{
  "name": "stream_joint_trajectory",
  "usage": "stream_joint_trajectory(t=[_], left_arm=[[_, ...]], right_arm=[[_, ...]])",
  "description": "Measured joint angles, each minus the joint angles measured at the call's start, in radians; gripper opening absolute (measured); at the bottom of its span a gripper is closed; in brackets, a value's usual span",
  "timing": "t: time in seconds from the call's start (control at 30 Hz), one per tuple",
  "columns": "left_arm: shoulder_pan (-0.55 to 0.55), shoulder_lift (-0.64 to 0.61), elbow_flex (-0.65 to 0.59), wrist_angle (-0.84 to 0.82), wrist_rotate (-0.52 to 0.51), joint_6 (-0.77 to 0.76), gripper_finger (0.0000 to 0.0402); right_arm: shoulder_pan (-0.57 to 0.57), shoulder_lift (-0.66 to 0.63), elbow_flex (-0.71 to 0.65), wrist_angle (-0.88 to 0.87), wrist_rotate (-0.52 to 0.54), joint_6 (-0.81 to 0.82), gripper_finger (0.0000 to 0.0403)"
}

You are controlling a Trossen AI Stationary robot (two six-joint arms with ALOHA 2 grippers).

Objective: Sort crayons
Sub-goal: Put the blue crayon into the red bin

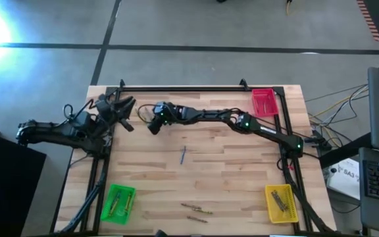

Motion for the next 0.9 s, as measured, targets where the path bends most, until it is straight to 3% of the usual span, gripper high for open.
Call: stream_joint_trajectory(t=[0.3, 0.63, 0.9], left_arm=[[0.003, 0.005, 0.001, 0.0, -0.09, 0.062, 0.0064], [0.005, 0.013, 0.008, 0.005, -0.116, 0.102, 0.0064], [0.005, 0.017, 0.008, 0.013, -0.115, 0.112, 0.0064]], right_arm=[[0.001, 0.067, 0.001, 0.197, 0.021, 0.024, 0.0137], [0.005, 0.088, 0.009, 0.102, 0.034, -0.057, 0.0133], [0.025, 0.088, 0.007, 0.052, 0.15, -0.107, 0.0087]])
